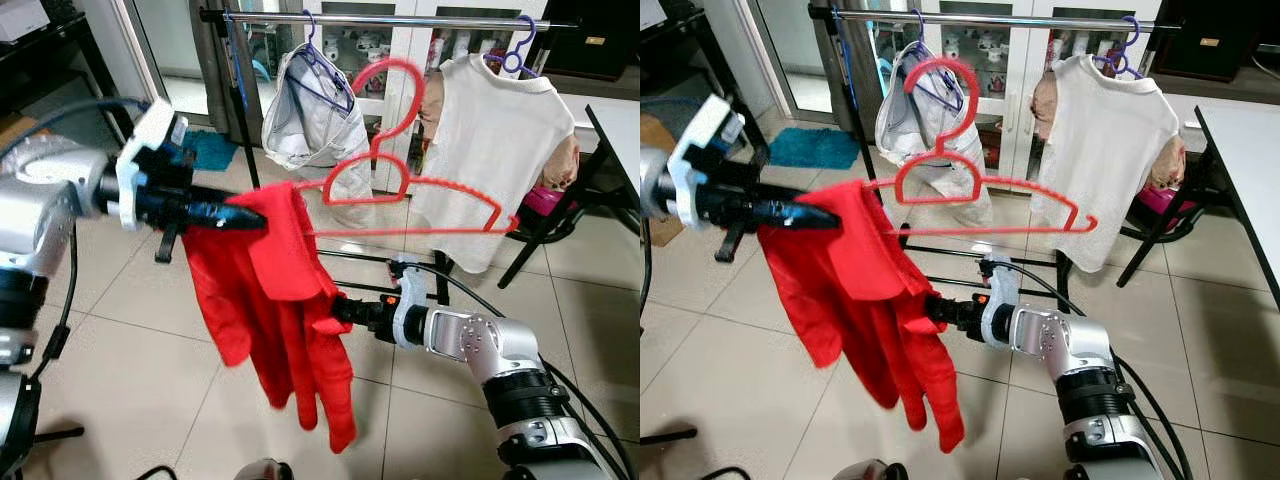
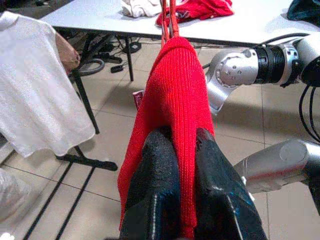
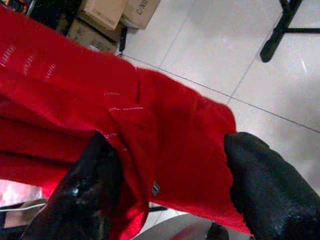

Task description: Hang hanger

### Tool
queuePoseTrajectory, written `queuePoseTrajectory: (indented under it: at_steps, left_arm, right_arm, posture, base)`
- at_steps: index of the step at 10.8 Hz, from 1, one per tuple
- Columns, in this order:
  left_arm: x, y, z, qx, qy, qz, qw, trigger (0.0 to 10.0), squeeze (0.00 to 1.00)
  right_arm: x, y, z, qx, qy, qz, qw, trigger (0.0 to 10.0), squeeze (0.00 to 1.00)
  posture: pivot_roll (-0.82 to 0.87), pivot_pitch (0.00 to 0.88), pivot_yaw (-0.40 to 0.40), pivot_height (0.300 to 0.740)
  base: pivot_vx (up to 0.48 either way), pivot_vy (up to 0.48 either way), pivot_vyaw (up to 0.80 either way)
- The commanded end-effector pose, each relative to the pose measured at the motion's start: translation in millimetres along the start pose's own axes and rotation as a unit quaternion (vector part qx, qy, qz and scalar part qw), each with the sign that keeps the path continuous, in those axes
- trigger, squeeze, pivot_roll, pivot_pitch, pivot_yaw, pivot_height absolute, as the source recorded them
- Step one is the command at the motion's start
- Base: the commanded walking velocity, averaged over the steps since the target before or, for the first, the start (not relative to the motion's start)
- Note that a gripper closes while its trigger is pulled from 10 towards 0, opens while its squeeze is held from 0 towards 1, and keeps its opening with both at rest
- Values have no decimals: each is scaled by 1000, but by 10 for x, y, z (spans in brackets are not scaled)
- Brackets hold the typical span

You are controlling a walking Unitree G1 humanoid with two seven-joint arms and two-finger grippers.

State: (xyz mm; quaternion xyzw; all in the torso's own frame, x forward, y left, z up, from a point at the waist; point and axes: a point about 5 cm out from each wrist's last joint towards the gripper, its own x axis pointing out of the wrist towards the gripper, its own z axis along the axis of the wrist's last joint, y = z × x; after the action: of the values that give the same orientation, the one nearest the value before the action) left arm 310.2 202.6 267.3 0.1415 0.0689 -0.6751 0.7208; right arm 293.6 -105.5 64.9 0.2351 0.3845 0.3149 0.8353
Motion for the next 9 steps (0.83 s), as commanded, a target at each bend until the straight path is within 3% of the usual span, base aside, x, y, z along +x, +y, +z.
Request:
queuePoseTrajectory:
  at_steps: [1,9]
  left_arm:
    - [-55,12,80,13,-5,8,1000,0,0]
    - [-73,7,94,14,-2,16,1000,0,0]
  right_arm:
    - [0,29,22,-1,-8,10,1000,0,0]
    - [-13,-31,9,16,-27,2,1000,0,0]
  posture:
    - [-101,44,84,740]
    - [-99,52,77,740]
  base:
    - [0,0,0]
    - [0,0,0]
